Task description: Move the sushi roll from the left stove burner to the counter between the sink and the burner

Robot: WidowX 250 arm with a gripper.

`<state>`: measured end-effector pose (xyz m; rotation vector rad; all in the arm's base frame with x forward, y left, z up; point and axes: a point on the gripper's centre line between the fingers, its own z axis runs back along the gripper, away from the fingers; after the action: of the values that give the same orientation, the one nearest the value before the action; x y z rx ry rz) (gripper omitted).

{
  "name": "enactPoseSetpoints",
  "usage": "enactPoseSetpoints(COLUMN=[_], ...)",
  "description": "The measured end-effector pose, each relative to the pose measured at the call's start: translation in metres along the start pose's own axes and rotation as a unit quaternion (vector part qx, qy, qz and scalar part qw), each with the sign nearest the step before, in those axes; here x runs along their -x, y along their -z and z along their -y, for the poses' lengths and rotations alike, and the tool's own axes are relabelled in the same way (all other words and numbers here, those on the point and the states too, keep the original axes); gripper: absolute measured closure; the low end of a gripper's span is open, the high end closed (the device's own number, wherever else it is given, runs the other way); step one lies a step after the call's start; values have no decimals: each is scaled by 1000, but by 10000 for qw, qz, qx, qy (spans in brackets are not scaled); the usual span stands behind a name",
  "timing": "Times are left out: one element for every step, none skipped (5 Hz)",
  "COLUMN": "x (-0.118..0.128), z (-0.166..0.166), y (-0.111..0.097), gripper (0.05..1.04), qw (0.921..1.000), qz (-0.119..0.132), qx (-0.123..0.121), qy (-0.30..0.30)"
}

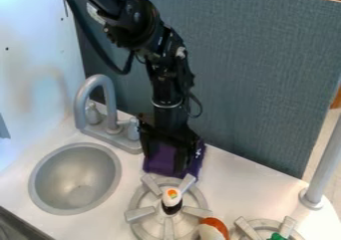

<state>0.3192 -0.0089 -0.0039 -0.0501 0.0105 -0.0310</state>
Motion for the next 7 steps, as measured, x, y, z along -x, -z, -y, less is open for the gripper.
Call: enactPoseSetpoints(x=[4, 4, 2, -1, -1, 4, 5], z=[-1, -3, 7, 8, 3, -4, -6], y=[11, 33, 53, 70, 81, 92, 92], gripper=[83, 83, 83, 83, 83, 140, 388], qw=[9999, 9995, 9995, 9992, 9974, 9949, 9943], qz=[-161, -232, -237, -313, -518, -747, -773], qx=[-2, -179, -195, -225, -510, -683, -730], qy=[-19, -97, 51, 39, -2, 41, 56])
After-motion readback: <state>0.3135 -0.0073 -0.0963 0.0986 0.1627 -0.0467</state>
